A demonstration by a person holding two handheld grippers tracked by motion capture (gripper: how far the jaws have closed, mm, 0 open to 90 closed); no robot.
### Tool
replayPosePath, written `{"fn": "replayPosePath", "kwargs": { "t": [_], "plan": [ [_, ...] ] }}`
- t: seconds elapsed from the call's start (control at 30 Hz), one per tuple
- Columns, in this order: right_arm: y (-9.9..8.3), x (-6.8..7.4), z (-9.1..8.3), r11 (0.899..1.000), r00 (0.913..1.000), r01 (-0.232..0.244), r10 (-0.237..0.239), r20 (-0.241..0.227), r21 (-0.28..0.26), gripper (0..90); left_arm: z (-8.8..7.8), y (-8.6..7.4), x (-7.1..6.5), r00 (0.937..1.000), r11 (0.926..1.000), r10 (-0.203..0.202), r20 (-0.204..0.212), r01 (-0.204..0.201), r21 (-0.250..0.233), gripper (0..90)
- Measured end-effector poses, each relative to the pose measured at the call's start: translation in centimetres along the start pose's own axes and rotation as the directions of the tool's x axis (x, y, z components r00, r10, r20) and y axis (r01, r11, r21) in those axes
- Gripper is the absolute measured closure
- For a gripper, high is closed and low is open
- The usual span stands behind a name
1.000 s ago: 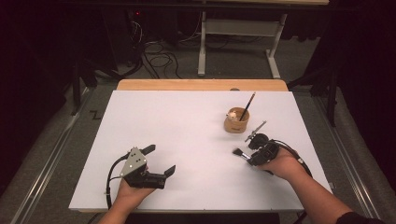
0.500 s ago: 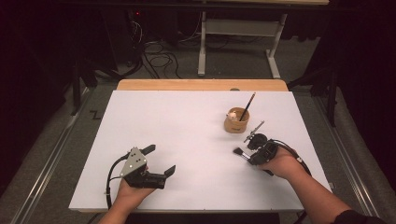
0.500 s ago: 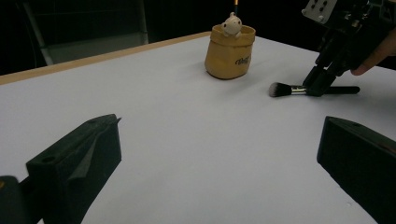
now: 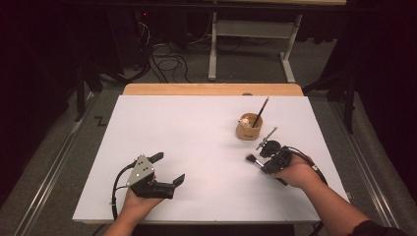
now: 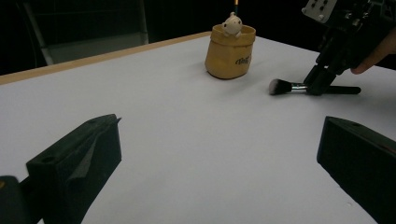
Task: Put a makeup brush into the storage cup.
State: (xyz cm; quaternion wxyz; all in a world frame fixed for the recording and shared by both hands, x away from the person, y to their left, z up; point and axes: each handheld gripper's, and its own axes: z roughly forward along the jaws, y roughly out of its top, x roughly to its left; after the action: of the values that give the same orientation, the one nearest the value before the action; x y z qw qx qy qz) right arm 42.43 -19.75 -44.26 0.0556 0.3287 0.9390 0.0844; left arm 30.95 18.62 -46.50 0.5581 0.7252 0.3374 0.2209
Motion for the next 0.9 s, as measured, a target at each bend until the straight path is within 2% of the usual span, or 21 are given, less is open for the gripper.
{"fn": "replayPosePath", "kwargs": {
  "t": [0.03, 0.2, 0.23, 0.5, 0.73, 0.9],
  "plan": [
    [0.0, -0.1, -0.1, 1.000, 1.0000, 0.009, -0.009, -0.002, -0.006, 79.8, 0.0, 0.0, 0.0, 1.0000, 1.0000, -0.001, 0.000, 0.001, -0.001, 0.5],
    [-0.3, -0.2, -0.9, 0.999, 0.9999, -0.011, 0.011, -0.003, -0.036, 79.8, 0.0, 0.0, 0.0, 1.0000, 1.0000, 0.000, 0.000, 0.000, 0.000, 0.5],
    [-0.4, -0.2, -1.1, 0.999, 0.9996, -0.027, 0.027, -0.004, -0.042, 79.8, 0.0, 0.0, 0.0, 1.0000, 1.0000, 0.000, 0.000, 0.000, 0.000, 0.5],
    [-1.4, -0.1, -2.4, 0.994, 0.9991, -0.041, 0.041, 0.004, -0.105, 79.8, 0.1, 0.0, -0.1, 1.0000, 1.0000, 0.000, 0.002, 0.000, 0.003, 0.6],
    [-2.6, 0.1, -3.2, 0.987, 0.9984, -0.052, 0.055, 0.011, -0.151, 79.7, 0.1, -0.1, -0.2, 1.0000, 1.0000, 0.003, 0.001, -0.003, 0.007, 0.6],
    [-3.5, 0.1, -3.4, 0.978, 0.9971, -0.074, 0.076, 0.006, -0.197, 79.7, 0.2, -0.1, -0.2, 1.0000, 1.0000, 0.005, 0.002, -0.005, 0.009, 0.6]
  ]
}}
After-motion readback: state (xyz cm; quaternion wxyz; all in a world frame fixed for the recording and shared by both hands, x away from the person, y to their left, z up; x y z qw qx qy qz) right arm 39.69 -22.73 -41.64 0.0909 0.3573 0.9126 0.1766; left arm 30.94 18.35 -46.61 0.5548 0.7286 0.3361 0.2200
